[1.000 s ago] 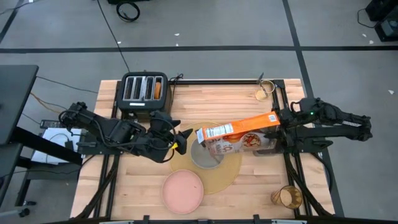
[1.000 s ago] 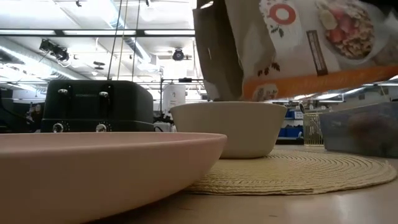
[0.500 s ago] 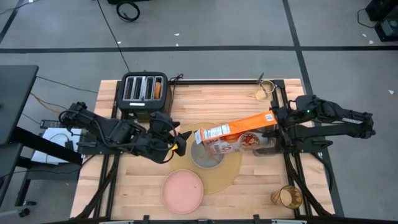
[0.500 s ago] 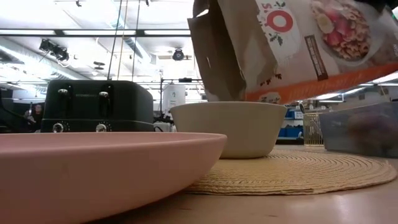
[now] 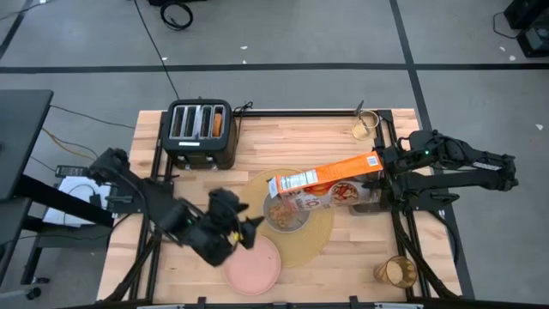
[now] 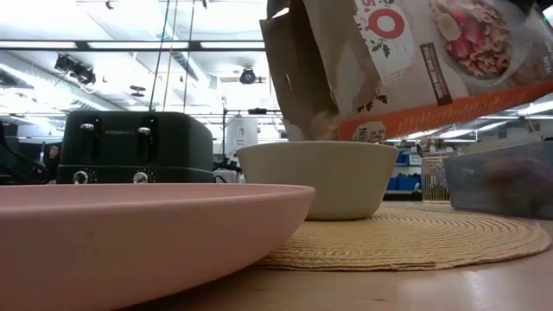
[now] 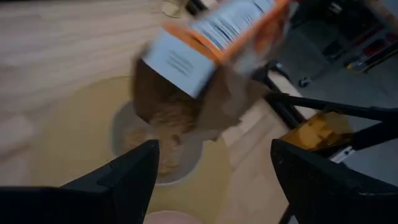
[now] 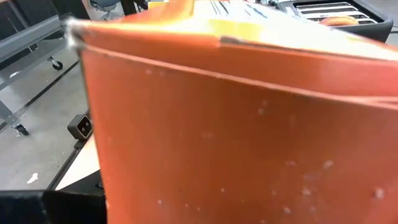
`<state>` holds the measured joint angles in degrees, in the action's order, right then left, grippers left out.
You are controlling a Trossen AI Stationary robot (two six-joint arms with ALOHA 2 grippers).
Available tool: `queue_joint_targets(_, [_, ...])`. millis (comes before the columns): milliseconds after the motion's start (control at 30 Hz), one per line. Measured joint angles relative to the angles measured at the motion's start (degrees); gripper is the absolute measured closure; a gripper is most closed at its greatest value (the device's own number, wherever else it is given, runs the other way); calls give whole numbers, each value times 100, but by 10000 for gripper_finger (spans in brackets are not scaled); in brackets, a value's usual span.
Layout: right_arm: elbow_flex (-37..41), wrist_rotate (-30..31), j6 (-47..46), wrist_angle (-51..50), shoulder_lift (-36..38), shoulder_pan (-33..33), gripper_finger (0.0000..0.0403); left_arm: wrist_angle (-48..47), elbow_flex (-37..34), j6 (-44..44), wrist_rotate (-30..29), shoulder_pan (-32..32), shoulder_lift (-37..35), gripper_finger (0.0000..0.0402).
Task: Arrange a breakfast setting
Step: Pour the cereal from the orange cereal box into the gray bowl
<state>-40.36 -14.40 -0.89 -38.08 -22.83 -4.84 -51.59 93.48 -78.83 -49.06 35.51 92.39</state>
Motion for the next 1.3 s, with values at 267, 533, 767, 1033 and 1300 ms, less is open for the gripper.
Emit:
queue_joint_targets(267, [0, 142, 11, 35, 24, -2, 100, 2918, -1368, 724, -546, 85, 590, 98])
queue_joint_targets(533, [0, 95, 61, 33, 55, -2, 100, 5445, -2435, 2250, -192, -551, 818, 111])
queue_joint_targets(767, [-7, -46, 83, 27, 50, -2, 100, 6391, -2517, 3961, -153, -778, 897, 111])
queue_joint_targets(1033, [-368, -60, 98, -77, 56, -2, 100, 6127, -2517, 4079, -181, -819, 903, 112])
queue_joint_targets(1300, [-352, -192, 323, -448, -253, 0, 100, 6062, -2517, 4092, -95, -837, 903, 112])
